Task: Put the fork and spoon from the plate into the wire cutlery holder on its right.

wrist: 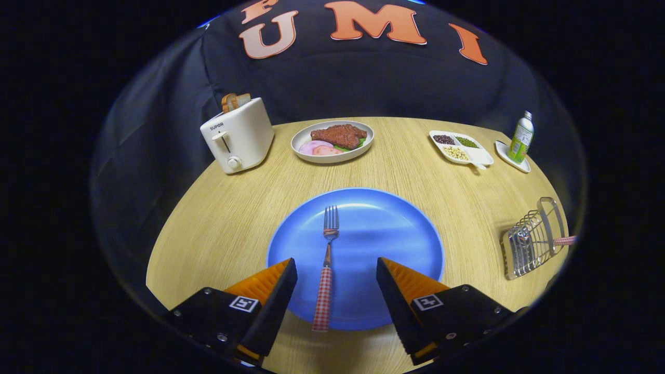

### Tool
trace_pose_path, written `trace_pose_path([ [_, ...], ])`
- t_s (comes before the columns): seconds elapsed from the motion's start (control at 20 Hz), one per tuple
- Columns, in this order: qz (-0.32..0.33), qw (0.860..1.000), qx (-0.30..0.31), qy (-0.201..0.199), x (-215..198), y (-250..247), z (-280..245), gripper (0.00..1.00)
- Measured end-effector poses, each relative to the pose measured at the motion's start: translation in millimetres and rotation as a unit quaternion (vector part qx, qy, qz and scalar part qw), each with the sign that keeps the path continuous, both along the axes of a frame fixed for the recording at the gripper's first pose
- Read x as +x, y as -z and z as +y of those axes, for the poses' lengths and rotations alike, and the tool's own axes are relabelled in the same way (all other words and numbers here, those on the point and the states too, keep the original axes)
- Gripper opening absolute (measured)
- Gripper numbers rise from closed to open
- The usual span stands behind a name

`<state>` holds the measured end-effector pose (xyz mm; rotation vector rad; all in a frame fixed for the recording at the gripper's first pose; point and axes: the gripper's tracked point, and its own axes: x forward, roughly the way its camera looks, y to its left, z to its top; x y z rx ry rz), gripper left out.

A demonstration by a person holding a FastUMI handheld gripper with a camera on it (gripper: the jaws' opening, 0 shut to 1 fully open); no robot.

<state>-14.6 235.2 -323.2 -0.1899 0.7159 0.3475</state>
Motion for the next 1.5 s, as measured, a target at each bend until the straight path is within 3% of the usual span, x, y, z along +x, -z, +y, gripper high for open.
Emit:
trace_pose_path([
  [0.2, 0.004, 1.000, -0.022, 0.005, 0.2, 18.9, -2.3, 0.70],
  [0.3, 0.016, 0.999, -0.027, 0.007, -3.2, 26.4, -0.5, 0.53],
  [0.4, 0.007, 0.999, -0.029, 0.014, -1.4, 23.0, -2.7, 0.34],
  [0.45, 0.012, 1.000, -0.025, 0.013, 2.1, 28.4, -2.5, 0.15],
  [0.5, 0.019, 0.999, -0.022, 0.015, -4.5, 22.0, -3.7, 0.11],
  [0.85, 0.027, 0.999, 0.002, 0.032, -2.5, -23.2, -34.6, 0.07],
  [1.15, 0.034, 0.998, 0.005, 0.049, 2.8, -82.4, -97.3, 0.07],
  [1.5, 0.072, 0.995, -0.039, 0.060, 0.4, -132.5, -192.6, 0.07],
])
